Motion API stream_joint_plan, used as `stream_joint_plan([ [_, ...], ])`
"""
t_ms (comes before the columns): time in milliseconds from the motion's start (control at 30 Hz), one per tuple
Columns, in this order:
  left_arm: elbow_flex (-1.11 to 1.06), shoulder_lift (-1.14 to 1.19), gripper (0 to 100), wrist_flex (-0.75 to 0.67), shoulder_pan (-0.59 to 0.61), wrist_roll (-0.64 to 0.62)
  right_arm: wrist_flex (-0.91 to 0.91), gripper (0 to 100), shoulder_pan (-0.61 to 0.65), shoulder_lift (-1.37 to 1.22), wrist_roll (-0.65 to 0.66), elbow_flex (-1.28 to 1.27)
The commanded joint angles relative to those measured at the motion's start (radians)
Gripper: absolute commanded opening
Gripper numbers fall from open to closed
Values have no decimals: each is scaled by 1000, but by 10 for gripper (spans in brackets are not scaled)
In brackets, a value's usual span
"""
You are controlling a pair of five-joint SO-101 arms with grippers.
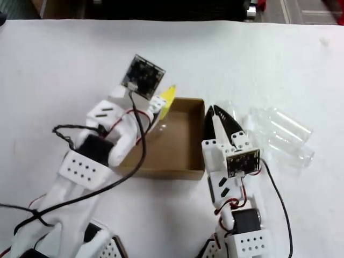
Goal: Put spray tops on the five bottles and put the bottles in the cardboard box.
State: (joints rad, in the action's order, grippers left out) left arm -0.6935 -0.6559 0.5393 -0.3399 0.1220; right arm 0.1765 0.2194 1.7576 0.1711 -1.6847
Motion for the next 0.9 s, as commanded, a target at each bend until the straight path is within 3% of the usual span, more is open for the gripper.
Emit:
stream_joint_plan([
  [0,298,-12,173,219,-1,0,-13,15,12,-2,12,-8],
  [267,620,-13,172,586,127,0,-13,15,12,-2,12,-8],
  [467,635,-151,172,753,282,0,-13,15,13,-2,12,-8],
  [667,310,-449,172,735,441,0,-12,15,27,-2,12,-8],
  [867,-204,-829,172,499,529,0,15,15,45,5,14,-8],
])
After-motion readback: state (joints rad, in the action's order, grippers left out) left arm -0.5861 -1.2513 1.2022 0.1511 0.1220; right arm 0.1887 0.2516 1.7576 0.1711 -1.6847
